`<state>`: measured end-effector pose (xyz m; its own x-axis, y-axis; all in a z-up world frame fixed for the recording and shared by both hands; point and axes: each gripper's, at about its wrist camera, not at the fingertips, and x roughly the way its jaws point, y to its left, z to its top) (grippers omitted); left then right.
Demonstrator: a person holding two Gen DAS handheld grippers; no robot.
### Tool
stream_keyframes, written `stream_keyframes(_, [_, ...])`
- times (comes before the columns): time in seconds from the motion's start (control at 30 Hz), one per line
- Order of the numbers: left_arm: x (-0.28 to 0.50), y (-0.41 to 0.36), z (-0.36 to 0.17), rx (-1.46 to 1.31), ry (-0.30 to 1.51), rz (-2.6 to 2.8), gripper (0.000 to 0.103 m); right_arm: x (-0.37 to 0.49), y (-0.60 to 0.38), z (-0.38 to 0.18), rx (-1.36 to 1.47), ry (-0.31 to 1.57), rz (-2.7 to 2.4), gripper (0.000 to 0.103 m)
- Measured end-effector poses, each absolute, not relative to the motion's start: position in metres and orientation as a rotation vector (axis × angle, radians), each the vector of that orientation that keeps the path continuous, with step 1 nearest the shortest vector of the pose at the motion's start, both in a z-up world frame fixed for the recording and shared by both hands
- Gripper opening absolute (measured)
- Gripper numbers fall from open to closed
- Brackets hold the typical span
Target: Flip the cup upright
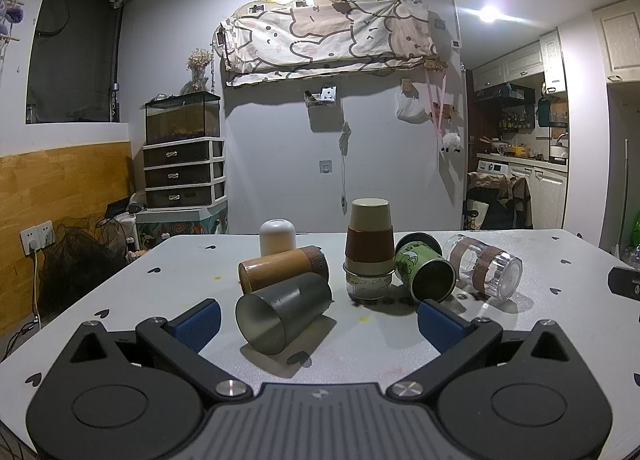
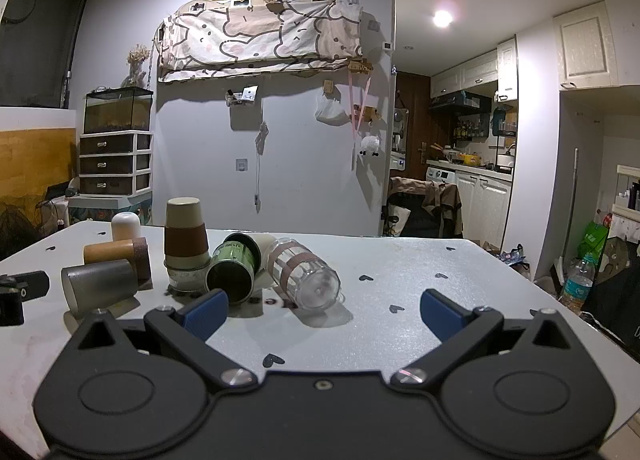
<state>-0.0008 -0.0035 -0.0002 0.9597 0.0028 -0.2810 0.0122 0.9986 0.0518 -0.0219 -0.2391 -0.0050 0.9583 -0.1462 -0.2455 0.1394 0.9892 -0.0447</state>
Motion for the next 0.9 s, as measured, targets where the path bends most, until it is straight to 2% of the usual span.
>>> stream_keyframes(0.9, [0.0003, -0.0077, -0.0015, 0.055, 0.285, -0.004, 0.103, -0.0201, -0.2396, -0.0067, -0.024, 0.259, -0.143, 0.103])
